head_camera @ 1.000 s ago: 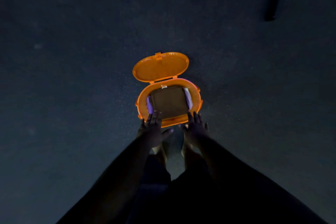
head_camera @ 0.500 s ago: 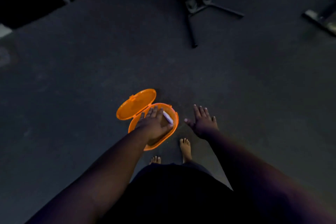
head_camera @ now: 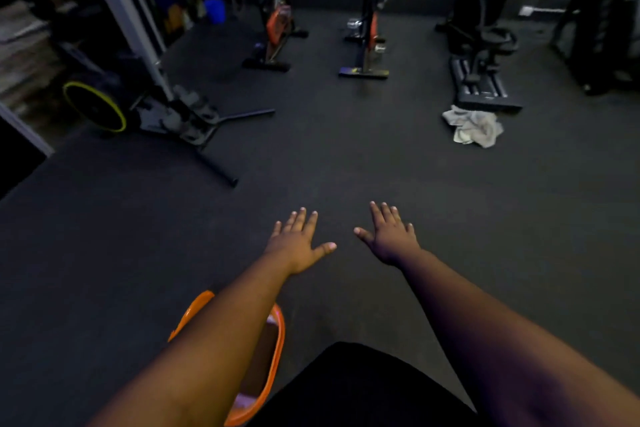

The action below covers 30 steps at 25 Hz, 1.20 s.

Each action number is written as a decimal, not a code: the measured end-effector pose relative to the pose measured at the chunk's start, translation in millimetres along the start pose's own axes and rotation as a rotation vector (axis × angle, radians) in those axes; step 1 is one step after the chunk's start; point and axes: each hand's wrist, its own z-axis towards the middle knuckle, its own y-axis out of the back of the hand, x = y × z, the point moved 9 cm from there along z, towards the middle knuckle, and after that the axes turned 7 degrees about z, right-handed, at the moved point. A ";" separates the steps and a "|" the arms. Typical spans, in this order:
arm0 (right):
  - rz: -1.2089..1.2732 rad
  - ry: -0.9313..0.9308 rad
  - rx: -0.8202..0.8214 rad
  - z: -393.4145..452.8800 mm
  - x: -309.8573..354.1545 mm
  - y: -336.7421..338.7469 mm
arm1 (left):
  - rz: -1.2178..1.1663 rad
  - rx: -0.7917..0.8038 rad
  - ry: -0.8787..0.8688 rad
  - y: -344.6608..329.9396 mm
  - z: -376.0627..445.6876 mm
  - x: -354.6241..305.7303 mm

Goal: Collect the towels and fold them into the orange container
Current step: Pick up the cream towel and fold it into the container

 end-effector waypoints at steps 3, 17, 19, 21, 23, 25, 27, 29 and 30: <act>0.027 -0.053 -0.081 -2.6 -60.3 52.3 | 0.049 -0.038 -0.086 29.3 24.7 -71.5; 0.101 -0.203 -0.246 28.4 -272.8 238.2 | 0.115 -0.102 -0.289 126.1 147.4 -329.0; 0.106 -0.216 -0.251 44.0 -287.2 250.8 | 0.136 -0.098 -0.314 133.7 170.1 -345.4; 0.109 -0.238 -0.257 66.7 -301.8 263.8 | 0.160 -0.092 -0.347 142.8 200.4 -359.2; 0.105 -0.266 -0.266 94.3 -315.0 278.0 | 0.175 -0.089 -0.373 154.8 236.4 -370.5; 0.111 -0.289 -0.277 124.2 -325.4 292.6 | 0.178 -0.088 -0.394 169.0 274.2 -379.8; 0.112 -0.303 -0.290 154.3 -332.1 307.5 | 0.169 -0.092 -0.422 184.3 310.3 -388.1; 0.127 -0.328 -0.292 183.7 -338.1 323.4 | 0.161 -0.074 -0.448 199.5 345.3 -394.9; 0.136 -0.340 -0.295 197.2 -341.2 331.7 | 0.168 -0.063 -0.455 207.3 361.7 -397.5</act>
